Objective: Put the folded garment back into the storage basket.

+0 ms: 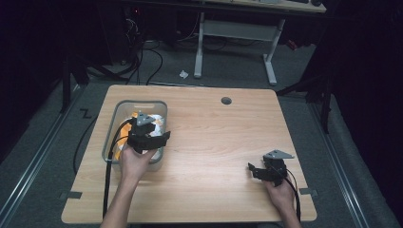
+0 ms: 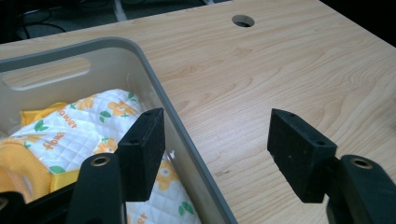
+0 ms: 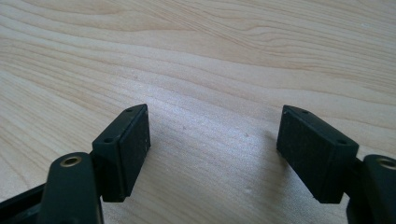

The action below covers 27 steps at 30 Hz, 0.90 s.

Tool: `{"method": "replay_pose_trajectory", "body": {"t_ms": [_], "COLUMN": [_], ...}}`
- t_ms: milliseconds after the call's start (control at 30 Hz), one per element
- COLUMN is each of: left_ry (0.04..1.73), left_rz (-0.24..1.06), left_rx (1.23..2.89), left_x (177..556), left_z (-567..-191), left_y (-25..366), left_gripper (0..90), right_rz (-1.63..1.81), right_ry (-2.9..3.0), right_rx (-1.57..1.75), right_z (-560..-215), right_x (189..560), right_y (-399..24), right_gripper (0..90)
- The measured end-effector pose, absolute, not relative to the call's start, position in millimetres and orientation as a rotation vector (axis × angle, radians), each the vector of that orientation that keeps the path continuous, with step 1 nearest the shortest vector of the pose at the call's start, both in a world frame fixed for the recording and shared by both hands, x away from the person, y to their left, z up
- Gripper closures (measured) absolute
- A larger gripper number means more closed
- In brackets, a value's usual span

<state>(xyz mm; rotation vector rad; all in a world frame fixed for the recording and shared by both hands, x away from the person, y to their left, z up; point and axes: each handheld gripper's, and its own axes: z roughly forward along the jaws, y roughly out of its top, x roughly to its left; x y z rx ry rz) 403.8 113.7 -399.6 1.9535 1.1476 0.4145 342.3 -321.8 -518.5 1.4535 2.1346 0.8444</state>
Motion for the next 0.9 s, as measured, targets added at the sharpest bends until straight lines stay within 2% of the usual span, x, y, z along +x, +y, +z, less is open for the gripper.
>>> {"method": "replay_pose_trajectory", "body": {"t_ms": [433, 700, 900], "left_ry": [1.137, 1.131, 1.115], "left_rz": [0.39, 0.345, 0.361], "left_rx": [1.913, 1.93, 1.948], "left_x": [390.6, 388.0, 383.8], "left_z": [-396.8, -401.9, -407.7], "left_y": [106.6, 99.5, 91.3], "left_gripper": [35.6, 36.4, 35.8], "right_rz": [0.844, 0.845, 0.844], "right_ry": [2.135, 2.134, 2.135], "right_rx": [1.454, 1.454, 1.454], "right_z": [-518.5, -518.5, -518.5], "right_x": [342.3, 342.3, 342.3], "right_y": [-321.8, -321.8, -321.8], "right_gripper": [25.9, 25.9, 25.9]}}
